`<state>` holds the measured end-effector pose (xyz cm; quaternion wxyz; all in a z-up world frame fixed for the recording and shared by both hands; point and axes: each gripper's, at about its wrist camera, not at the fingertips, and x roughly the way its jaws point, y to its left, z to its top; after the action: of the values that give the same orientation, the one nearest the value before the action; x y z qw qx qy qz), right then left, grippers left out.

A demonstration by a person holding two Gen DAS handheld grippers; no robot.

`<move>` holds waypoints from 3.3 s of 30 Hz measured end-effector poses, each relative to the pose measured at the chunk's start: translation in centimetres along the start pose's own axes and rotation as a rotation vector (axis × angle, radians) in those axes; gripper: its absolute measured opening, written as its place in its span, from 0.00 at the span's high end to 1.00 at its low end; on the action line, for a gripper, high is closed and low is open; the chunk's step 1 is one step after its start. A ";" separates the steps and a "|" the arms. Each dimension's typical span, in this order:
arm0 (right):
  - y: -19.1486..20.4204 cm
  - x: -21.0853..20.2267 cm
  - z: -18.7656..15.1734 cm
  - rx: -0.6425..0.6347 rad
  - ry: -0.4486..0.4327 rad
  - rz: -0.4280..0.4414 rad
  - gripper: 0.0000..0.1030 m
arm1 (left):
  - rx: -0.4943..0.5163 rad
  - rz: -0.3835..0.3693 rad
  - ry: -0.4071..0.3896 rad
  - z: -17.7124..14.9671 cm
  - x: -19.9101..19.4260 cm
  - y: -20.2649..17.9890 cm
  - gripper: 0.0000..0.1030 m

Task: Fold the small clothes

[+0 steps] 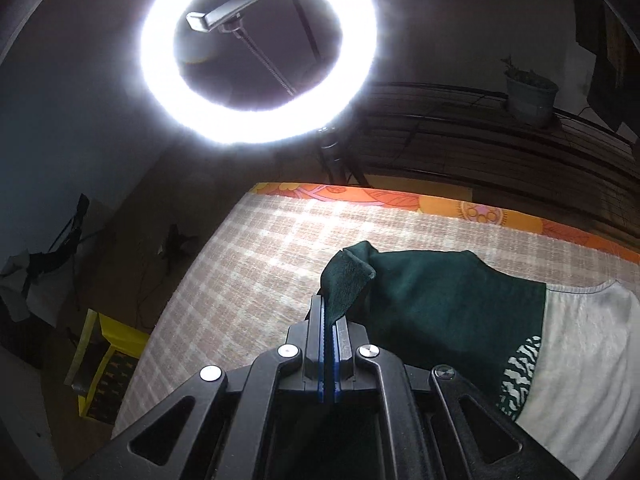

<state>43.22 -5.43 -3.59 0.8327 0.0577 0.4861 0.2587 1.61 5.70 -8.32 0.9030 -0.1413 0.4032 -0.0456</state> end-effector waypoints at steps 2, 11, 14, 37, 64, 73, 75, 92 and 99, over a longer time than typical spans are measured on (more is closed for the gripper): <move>-1.8 -1.1 -0.5 0.018 -0.016 -0.007 1.00 | 0.036 -0.030 0.010 -0.2 0.2 -1.6 1.00; -10.0 -4.6 -2.3 0.103 -0.030 -0.090 1.00 | 0.154 -0.147 0.074 -0.8 2.2 -9.3 1.00; -11.7 -4.5 -2.4 0.125 -0.024 -0.101 1.00 | 0.179 -0.166 0.104 -1.4 3.1 -11.3 1.00; -18.2 -10.5 -6.6 0.124 -0.034 -0.343 0.44 | 0.348 -0.427 0.147 -5.0 0.3 -15.8 0.70; -9.3 -23.1 -12.9 0.006 -0.210 -0.076 0.74 | 0.477 -0.377 0.009 -2.8 -6.9 -10.6 0.70; -5.4 -8.9 -12.0 -0.021 -0.024 0.006 0.83 | 0.312 -0.327 0.024 -0.6 -3.9 -7.3 0.70; -5.1 -6.4 -12.5 -0.003 0.016 0.034 0.83 | 0.314 -0.316 0.025 -0.7 -3.8 -7.1 0.70; -10.2 -7.5 -16.4 0.156 0.020 -0.246 0.77 | 0.336 -0.246 0.030 -1.3 -3.2 -7.1 0.70; -8.9 -10.1 -16.4 0.110 -0.036 -0.045 0.75 | 0.354 -0.217 0.028 -1.5 -3.0 -7.6 0.70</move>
<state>28.83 -20.55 -7.32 0.8424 0.0970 0.4859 0.2118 -1.32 -1.28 -4.91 0.8978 -0.0223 0.3839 -0.2145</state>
